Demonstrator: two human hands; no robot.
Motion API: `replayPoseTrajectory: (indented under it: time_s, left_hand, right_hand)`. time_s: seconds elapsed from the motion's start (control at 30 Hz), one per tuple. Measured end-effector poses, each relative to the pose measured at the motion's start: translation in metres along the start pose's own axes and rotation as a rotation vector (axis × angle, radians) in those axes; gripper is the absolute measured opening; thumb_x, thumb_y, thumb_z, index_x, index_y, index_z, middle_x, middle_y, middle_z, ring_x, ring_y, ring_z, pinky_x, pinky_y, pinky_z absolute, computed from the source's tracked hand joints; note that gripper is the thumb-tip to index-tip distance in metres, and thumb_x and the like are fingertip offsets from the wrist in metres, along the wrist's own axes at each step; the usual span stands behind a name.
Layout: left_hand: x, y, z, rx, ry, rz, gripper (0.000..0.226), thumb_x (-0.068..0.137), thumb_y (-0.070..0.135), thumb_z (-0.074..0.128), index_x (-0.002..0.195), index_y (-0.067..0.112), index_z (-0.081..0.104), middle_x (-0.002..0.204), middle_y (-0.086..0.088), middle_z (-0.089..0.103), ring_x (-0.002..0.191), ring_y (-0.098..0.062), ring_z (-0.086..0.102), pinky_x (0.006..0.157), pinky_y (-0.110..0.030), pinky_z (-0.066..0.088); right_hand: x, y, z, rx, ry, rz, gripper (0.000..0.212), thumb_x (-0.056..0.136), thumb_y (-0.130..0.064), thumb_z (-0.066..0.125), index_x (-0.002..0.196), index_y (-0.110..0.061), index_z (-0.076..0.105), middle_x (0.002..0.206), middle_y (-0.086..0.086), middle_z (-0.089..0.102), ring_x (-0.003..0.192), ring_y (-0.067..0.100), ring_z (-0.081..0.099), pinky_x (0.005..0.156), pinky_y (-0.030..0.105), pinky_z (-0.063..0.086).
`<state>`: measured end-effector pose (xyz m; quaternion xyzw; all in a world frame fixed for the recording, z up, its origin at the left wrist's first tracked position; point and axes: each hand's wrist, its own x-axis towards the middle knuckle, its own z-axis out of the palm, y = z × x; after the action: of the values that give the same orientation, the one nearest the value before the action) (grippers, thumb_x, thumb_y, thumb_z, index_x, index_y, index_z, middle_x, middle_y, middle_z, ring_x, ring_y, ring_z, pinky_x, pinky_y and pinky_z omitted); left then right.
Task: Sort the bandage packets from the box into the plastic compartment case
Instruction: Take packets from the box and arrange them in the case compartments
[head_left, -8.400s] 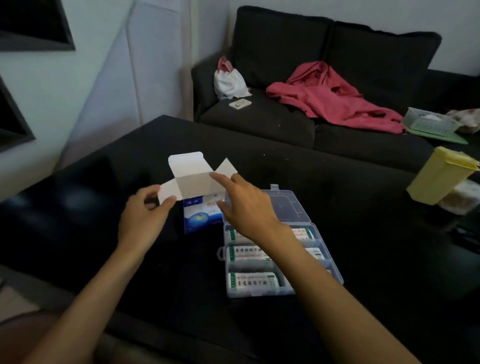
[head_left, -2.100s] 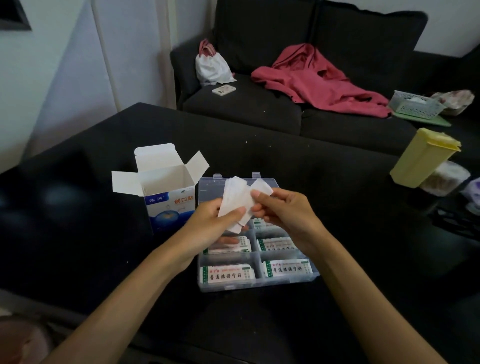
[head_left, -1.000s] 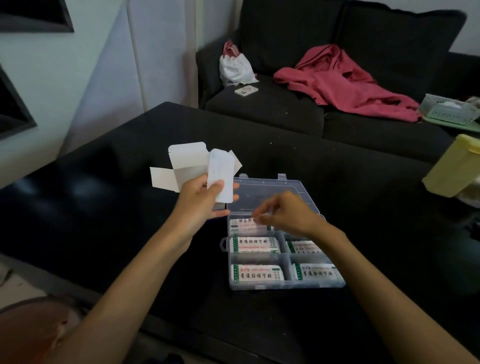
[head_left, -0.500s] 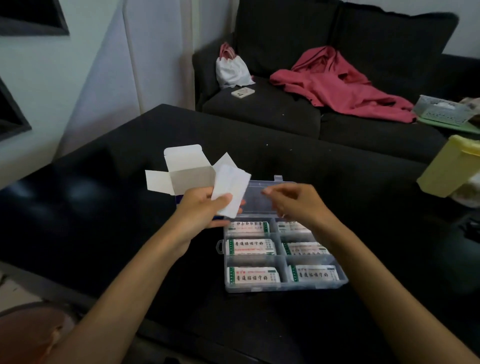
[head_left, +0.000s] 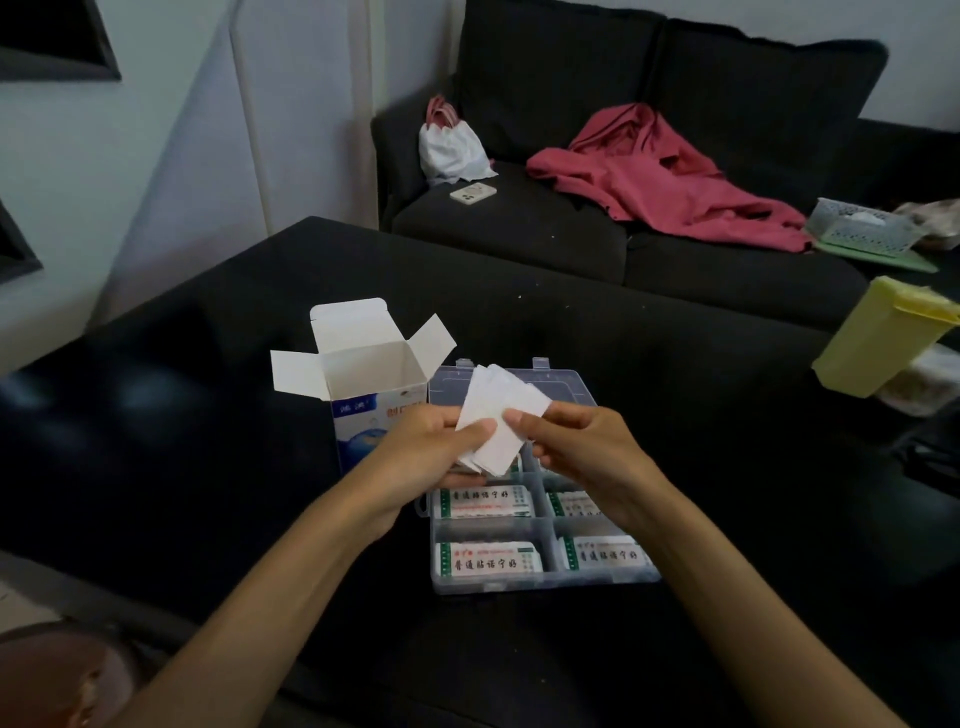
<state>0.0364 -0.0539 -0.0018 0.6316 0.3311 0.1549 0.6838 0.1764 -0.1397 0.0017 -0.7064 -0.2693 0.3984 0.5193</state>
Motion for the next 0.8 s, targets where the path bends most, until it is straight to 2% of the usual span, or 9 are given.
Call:
replayPoseTrajectory:
  time_s: [0.1,0.2,0.27,0.33,0.4,0.5,0.67,0.8]
  left_hand:
    - [0.001,-0.003,0.0,0.023,0.037,0.013,0.014,0.091,0.025,0.059,0.1,0.018,0.067,0.089,0.002,0.074,0.079,-0.006,0.07,0.063,-0.018,0.056]
    - [0.001,-0.004,-0.002,-0.037,0.045,-0.018,0.017,0.092,0.026,0.056,0.101,0.016,0.066,0.091,-0.001,0.073,0.08,-0.01,0.071,0.068,-0.024,0.058]
    - [0.002,-0.004,-0.005,-0.071,0.061,-0.039,0.019,0.094,0.026,0.053,0.104,0.015,0.065,0.094,-0.004,0.073,0.081,-0.012,0.072,0.07,-0.027,0.059]
    - [0.003,-0.003,-0.007,-0.093,0.071,-0.059,0.02,0.094,0.026,0.053,0.106,0.014,0.064,0.095,-0.006,0.072,0.08,-0.015,0.072,0.068,-0.027,0.06]
    - [0.002,-0.003,-0.007,-0.128,0.069,-0.075,0.018,0.094,0.027,0.054,0.105,0.017,0.063,0.096,-0.008,0.072,0.081,-0.017,0.072,0.066,-0.027,0.06]
    - [0.0,-0.004,-0.008,-0.173,0.072,-0.074,0.013,0.094,0.028,0.053,0.099,0.023,0.065,0.099,-0.007,0.073,0.082,-0.018,0.072,0.066,-0.028,0.059]
    - [0.0,-0.002,-0.01,-0.248,0.057,-0.101,0.013,0.094,0.024,0.054,0.1,0.022,0.065,0.092,-0.007,0.075,0.08,-0.018,0.073,0.06,-0.025,0.059]
    - [0.005,-0.005,-0.008,-0.167,0.184,-0.019,0.017,0.092,0.021,0.058,0.105,0.021,0.068,0.092,-0.003,0.074,0.072,-0.007,0.068,0.05,-0.013,0.049]
  right_hand:
    - [0.0,0.001,0.001,-0.043,-0.012,-0.019,0.02,0.078,-0.026,0.072,0.09,-0.01,0.069,0.074,-0.001,0.071,0.065,0.007,0.063,0.059,0.015,0.051]
    - [0.0,0.0,-0.001,-0.113,0.03,-0.083,0.023,0.077,-0.029,0.071,0.086,-0.008,0.069,0.07,-0.002,0.069,0.052,0.003,0.055,0.049,0.013,0.043]
    - [-0.002,-0.003,-0.007,-0.068,-0.006,-0.117,0.021,0.078,-0.027,0.07,0.086,-0.007,0.068,0.064,-0.003,0.064,0.048,0.003,0.049,0.045,0.013,0.039]
    - [-0.003,-0.005,-0.011,-0.02,-0.085,-0.137,0.019,0.079,-0.023,0.068,0.09,-0.007,0.067,0.069,0.001,0.067,0.054,0.007,0.058,0.051,0.014,0.047]
    - [-0.004,-0.005,-0.012,-0.004,-0.164,-0.16,0.021,0.081,-0.018,0.065,0.097,-0.005,0.066,0.083,0.006,0.072,0.072,0.012,0.069,0.063,0.016,0.053]
    - [-0.006,-0.005,-0.011,0.049,-0.246,-0.211,0.019,0.081,-0.009,0.063,0.099,-0.005,0.066,0.095,0.007,0.073,0.09,0.017,0.07,0.074,0.019,0.054]
    - [-0.007,-0.005,-0.018,-0.065,-0.27,-0.312,0.016,0.081,-0.002,0.062,0.09,-0.014,0.068,0.092,0.001,0.074,0.091,0.015,0.07,0.074,0.02,0.055]
    - [-0.004,-0.003,-0.019,-0.131,-0.324,-0.29,0.023,0.088,-0.001,0.055,0.092,-0.018,0.071,0.098,-0.001,0.073,0.097,0.014,0.068,0.077,0.022,0.054]
